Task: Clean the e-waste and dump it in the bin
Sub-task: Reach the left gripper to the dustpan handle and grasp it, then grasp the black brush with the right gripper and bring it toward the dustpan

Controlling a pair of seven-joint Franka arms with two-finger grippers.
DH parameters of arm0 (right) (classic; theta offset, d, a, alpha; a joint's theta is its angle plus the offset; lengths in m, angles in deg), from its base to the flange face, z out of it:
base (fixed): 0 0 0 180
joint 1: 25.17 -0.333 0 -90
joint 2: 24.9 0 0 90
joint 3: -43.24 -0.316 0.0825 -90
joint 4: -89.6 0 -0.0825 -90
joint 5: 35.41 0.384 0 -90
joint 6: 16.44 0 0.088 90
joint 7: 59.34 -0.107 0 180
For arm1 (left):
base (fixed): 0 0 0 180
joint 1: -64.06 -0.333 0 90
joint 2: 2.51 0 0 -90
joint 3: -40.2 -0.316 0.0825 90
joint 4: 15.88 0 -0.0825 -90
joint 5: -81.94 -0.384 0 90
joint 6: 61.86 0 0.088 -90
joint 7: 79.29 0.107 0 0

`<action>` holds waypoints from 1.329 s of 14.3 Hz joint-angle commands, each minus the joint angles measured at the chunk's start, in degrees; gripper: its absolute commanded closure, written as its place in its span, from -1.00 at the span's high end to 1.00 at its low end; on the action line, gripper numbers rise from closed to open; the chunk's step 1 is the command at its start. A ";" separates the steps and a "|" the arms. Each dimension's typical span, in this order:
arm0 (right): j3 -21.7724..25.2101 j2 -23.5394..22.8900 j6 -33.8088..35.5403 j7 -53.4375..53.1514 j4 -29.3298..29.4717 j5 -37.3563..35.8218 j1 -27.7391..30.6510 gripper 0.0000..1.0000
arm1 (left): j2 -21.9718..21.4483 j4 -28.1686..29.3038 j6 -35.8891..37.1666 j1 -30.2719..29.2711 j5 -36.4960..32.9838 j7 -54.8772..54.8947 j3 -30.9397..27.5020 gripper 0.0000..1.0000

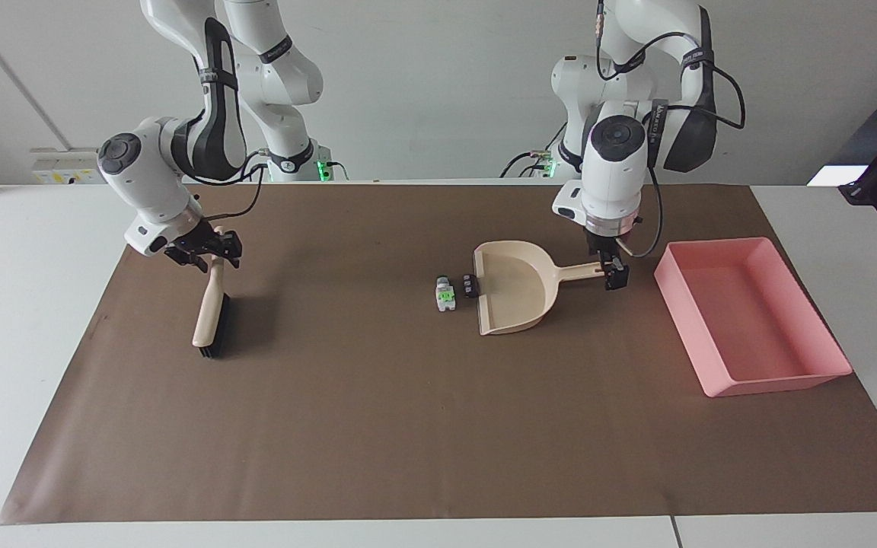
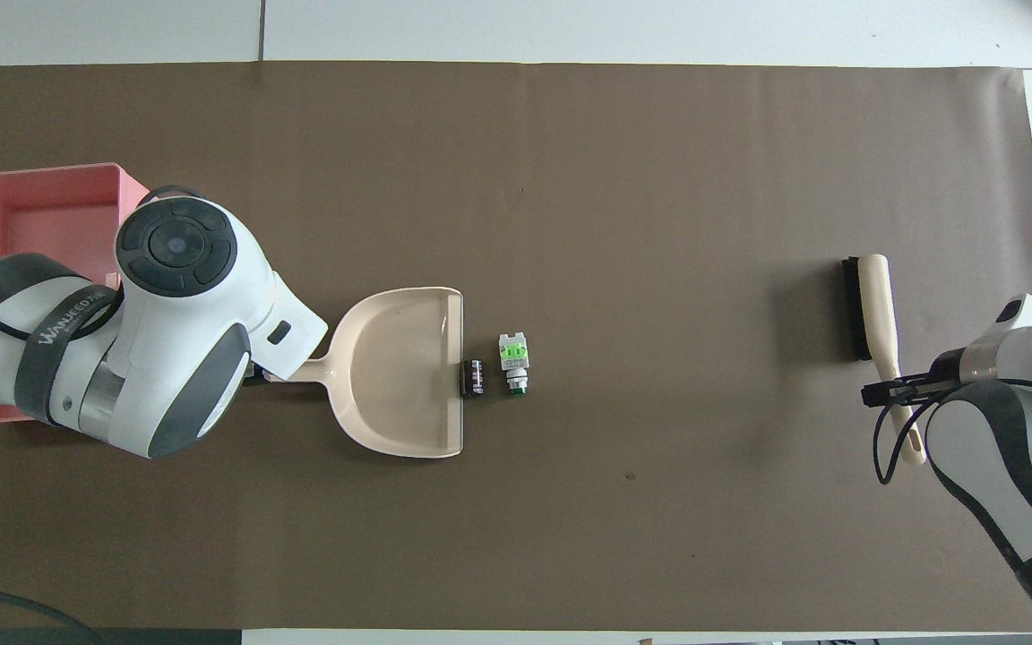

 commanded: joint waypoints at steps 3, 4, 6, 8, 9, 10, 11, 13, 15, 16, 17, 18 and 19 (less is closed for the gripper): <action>-0.23 1.01 0.22 -0.67 -0.94 -1.01 0.67 -1.00 | -1.29 8.04 -6.24 3.74 -6.18 -5.93 -0.66 0.74; -0.23 1.01 1.09 -1.11 -0.68 -1.10 0.32 -1.00 | -1.28 9.18 -6.95 3.74 -6.97 -6.02 -0.75 0.73; -0.31 0.49 4.94 -1.20 2.29 -1.97 0.14 -1.00 | -0.94 9.98 -7.48 4.70 -7.24 -7.59 -0.66 0.72; -0.84 0.40 9.86 -2.42 6.07 -2.42 0.06 -1.00 | 0.03 10.94 -7.48 5.93 -8.64 -9.70 -0.75 0.66; -1.19 0.57 12.93 -4.34 8.18 -2.42 -0.81 -1.00 | -0.05 11.38 -7.48 6.11 -9.08 -10.15 -0.66 0.62; -1.19 0.66 15.84 -7.15 10.12 -2.42 -3.08 -1.00 | -0.05 11.39 -7.31 6.11 -9.08 -10.24 -0.66 0.53; -1.19 0.92 18.65 -10.83 11.53 -2.42 -5.37 -1.00 | -0.05 11.39 -6.78 6.11 -9.08 -10.33 -0.66 0.33; -1.19 1.28 22.62 -18.82 12.51 -2.50 -11.60 -1.00 | -0.05 11.39 -6.08 6.11 -9.08 -10.59 -0.66 -0.15; -1.19 2.07 23.77 -28.57 11.90 -2.50 -18.71 -1.00 | -0.14 11.39 -5.55 6.37 -9.08 -10.51 -0.49 -0.44; -1.19 2.16 23.78 -32.80 11.81 -2.50 -22.32 -1.00 | -0.14 11.39 -5.20 6.72 -9.08 -10.51 -0.66 -0.54; -1.19 2.24 23.69 -34.23 11.72 -2.50 -24.44 -1.00 | -0.14 11.39 -4.67 6.81 -9.08 -10.42 -0.66 -0.64; -1.28 2.77 22.99 -34.77 10.94 -2.50 -26.38 -1.00 | -0.14 11.39 -4.49 6.82 -9.08 -9.81 -0.66 -0.72; -1.45 2.86 22.38 -35.21 10.49 -2.50 -28.92 -1.00 | -0.06 11.30 -4.40 6.73 -9.08 -9.37 -0.66 -0.83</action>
